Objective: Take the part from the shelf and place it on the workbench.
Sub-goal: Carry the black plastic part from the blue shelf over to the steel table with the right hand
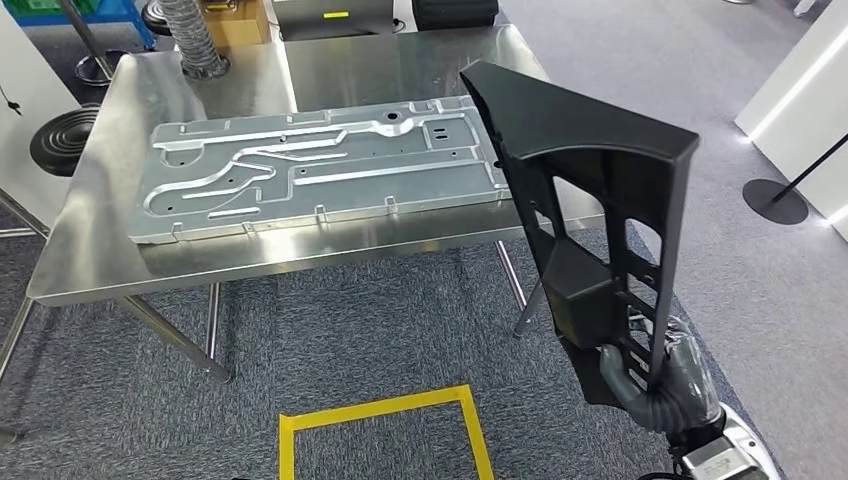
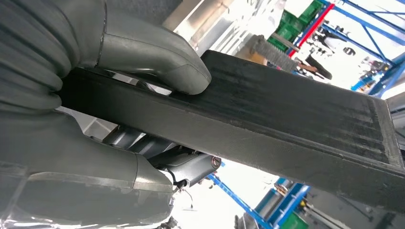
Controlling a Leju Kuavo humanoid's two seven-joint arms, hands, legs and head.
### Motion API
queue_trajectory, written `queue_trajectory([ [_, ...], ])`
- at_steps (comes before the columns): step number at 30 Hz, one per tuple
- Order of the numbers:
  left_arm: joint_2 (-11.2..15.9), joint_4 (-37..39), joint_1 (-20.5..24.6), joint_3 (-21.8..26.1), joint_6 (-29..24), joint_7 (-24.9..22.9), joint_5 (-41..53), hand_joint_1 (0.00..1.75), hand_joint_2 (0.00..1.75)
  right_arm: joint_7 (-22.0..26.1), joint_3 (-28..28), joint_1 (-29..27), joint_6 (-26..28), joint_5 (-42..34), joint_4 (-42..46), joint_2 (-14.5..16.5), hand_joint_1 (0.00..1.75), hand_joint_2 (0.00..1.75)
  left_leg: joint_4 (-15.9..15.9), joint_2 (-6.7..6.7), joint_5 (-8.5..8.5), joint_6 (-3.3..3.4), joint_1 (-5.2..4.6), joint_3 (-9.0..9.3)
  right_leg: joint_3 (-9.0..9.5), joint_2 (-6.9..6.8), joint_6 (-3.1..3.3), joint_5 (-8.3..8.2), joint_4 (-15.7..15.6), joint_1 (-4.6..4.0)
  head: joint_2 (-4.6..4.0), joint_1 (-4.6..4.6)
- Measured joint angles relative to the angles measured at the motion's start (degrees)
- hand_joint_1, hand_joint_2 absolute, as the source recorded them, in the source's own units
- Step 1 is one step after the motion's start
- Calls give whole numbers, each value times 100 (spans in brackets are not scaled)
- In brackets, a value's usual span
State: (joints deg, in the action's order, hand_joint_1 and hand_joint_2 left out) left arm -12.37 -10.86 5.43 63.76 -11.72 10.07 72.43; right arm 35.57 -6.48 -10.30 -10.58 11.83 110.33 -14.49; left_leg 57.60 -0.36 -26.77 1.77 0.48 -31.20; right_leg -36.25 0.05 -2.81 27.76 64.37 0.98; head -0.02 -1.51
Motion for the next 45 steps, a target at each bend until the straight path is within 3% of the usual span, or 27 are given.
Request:
queue_trajectory([
  [2, -7, 0, 17, -5, 5, -1, 7, 0, 175, 6, -64, -40, 22, -22, 66, -29, 175, 175, 10, -3, -43, -52, -21, 33, 262, -4, 56, -215, -587, -27, 0, 0],
  [4, -9, 0, 29, -8, 9, 1, 7, 0, 175, 8, -126, -93, 31, -51, 110, -56, 175, 175, 7, -1, -71, -115, -30, 41, 297, 5, 122, -205, -677, -61, 0, 0],
  [7, -7, 0, 45, -9, 16, 5, 5, 0, 175, 8, -210, -107, 31, -86, 152, -99, 175, 175, 175, 15, -216, -206, -24, -6, 334, 11, 230, -207, -730, -29, -1, 0],
  [8, -7, 0, 53, -11, 22, 7, 4, 0, 175, 2, -227, -82, 31, -91, 158, -106, 175, 175, 425, 18, -361, -225, -22, -115, 349, 9, 261, -206, -746, -17, -1, 0],
  [11, -7, 0, 56, -17, 42, 6, 5, 0, 175, -38, -239, -9, 32, -74, 154, -109, 175, 175, 1525, 17, -819, -243, -14, -673, 363, 2, 309, -179, -740, -42, -1, 0],
  [12, -7, 0, 54, -18, 45, 5, 5, 0, 175, -51, -239, 2, 34, -63, 149, -109, 175, 175, 1674, 17, -813, -240, -14, -770, 372, 2, 314, -170, -738, -50, -1, 0],
  [13, -7, 0, 54, -19, 48, 4, 7, 0, 175, -61, -239, 12, 35, -52, 145, -110, 175, 175, 1582, 18, -684, -230, -14, -750, 388, 5, 313, -159, -735, -56, -1, 0],
  [15, -7, 0, 60, -23, 52, 3, 10, 0, 175, -72, -242, 28, 42, -31, 143, -113, 175, 175, 843, 18, -241, -181, -18, -434, 440, 9, 295, -124, -728, -65, -1, 0],
  [17, -7, 0, 72, -27, 57, 2, 14, 0, 175, -82, -259, 42, 61, 7, 140, -117, 175, 175, 196, 17, 2, -128, -35, -144, 464, 12, 254, -91, -709, -85, -1, 0],
  [22, -11, 0, 86, -31, 64, 3, 2, 0, 175, -117, -360, 131, 78, 39, 43, -165, 175, 175, 1, 11, 27, -6, -36, -60, 411, 8, 108, -4, -597, -76, -1, 1],
  [23, -12, 0, 92, -31, 67, 5, -3, 0, 175, -120, -379, 176, 76, 34, 0, -188, 175, 175, -23, 15, 34, 21, -23, -43, 309, 5, 75, 116, -380, -67, -1, 1],
  [25, -14, 0, 100, -31, 72, 6, -10, 0, 175, -124, -410, 251, 72, 25, -110, -229, 175, 175, -31, 22, 20, 55, -21, -27, -88, 1, 17, 450, 380, -40, -1, 0],
  [26, -15, 0, 99, -31, 74, 5, -11, 0, 175, -126, -425, 272, 70, 21, -171, -244, 175, 175, -30, 20, 8, 64, -23, -20, -298, 1, -4, 561, 747, -26, -1, 0],
  [27, -15, 0, 96, -31, 75, 4, -11, 0, 175, -127, -438, 286, 67, 17, -227, -260, 175, 175, -28, 15, -5, 68, -25, -7, -436, 0, -18, 570, 955, -15, -1, 0],
  [28, -15, 0, 93, -31, 74, 3, -11, 0, 175, -128, -452, 305, 63, 11, -281, -280, 175, 175, -27, 9, -23, 66, -26, 15, -462, 0, -23, 456, 928, -7, -1, 0],
  [29, -18, 0, 92, -31, 74, 1, -11, 0, 175, -128, -466, 335, 58, 0, -334, -305, 175, 175, -26, 2, -47, 58, -25, 50, -361, -1, -19, 235, 650, -2, -1, 0],
  [30, -21, 0, 92, -31, 74, -2, -11, 0, 175, -128, -483, 374, 53, -12, -384, -332, 175, 175, -25, -2, -76, 45, -26, 89, -184, -3, -5, -18, 222, 0, -1, 0],
  [32, -27, 1, 99, -31, 67, -6, -15, 0, 175, -128, -512, 465, 45, -42, -488, -383, 175, 175, -19, -5, -134, -3, -40, 134, 133, -5, 52, -298, -483, -28, 0, 1],
  [33, -28, 1, 102, -31, 61, -8, -19, 0, 175, -129, -522, 499, 41, -51, -536, -405, 175, 175, -16, -4, -155, -33, -45, 137, 195, -3, 82, -312, -635, -47, 0, 1],
  [36, -33, 0, 107, -31, 46, -13, -30, 0, 175, -133, -549, 553, 38, -65, -669, -468, 175, 175, -6, 4, -212, -125, -46, 158, 229, 6, 173, -251, -694, -54, 0, 2],
  [38, -36, 0, 117, -32, 43, -13, -28, 0, 175, -132, -573, 594, 40, -75, -732, -500, 175, 175, 267, 9, -363, -182, -44, 60, 303, -1, 245, -224, -740, -24, 0, 0],
  [41, -36, 0, 114, -34, 42, -19, -16, 0, 175, -132, -602, 641, 47, -84, -797, -511, 175, 175, 1403, 12, -783, -226, -29, -571, 393, -7, 303, -156, -754, -28, -1, 0],
  [42, -36, 0, 109, -35, 43, -23, -12, 0, 175, -133, -613, 640, 49, -84, -816, -511, 175, 175, 1667, 12, -808, -232, -28, -758, 424, -5, 306, -127, -751, -31, -1, 0],
  [43, -36, 0, 104, -35, 44, -27, -7, 0, 175, -134, -625, 634, 50, -84, -833, -512, 175, 175, 1714, 12, -709, -231, -28, -845, 462, -1, 303, -94, -747, -33, 0, 0],
  [45, -35, 0, 104, -36, 49, -31, 5, 0, 175, -135, -655, 626, 51, -84, -851, -514, 175, 175, 1156, 12, -225, -201, -29, -691, 569, 11, 287, -19, -742, -34, 0, 0],
])
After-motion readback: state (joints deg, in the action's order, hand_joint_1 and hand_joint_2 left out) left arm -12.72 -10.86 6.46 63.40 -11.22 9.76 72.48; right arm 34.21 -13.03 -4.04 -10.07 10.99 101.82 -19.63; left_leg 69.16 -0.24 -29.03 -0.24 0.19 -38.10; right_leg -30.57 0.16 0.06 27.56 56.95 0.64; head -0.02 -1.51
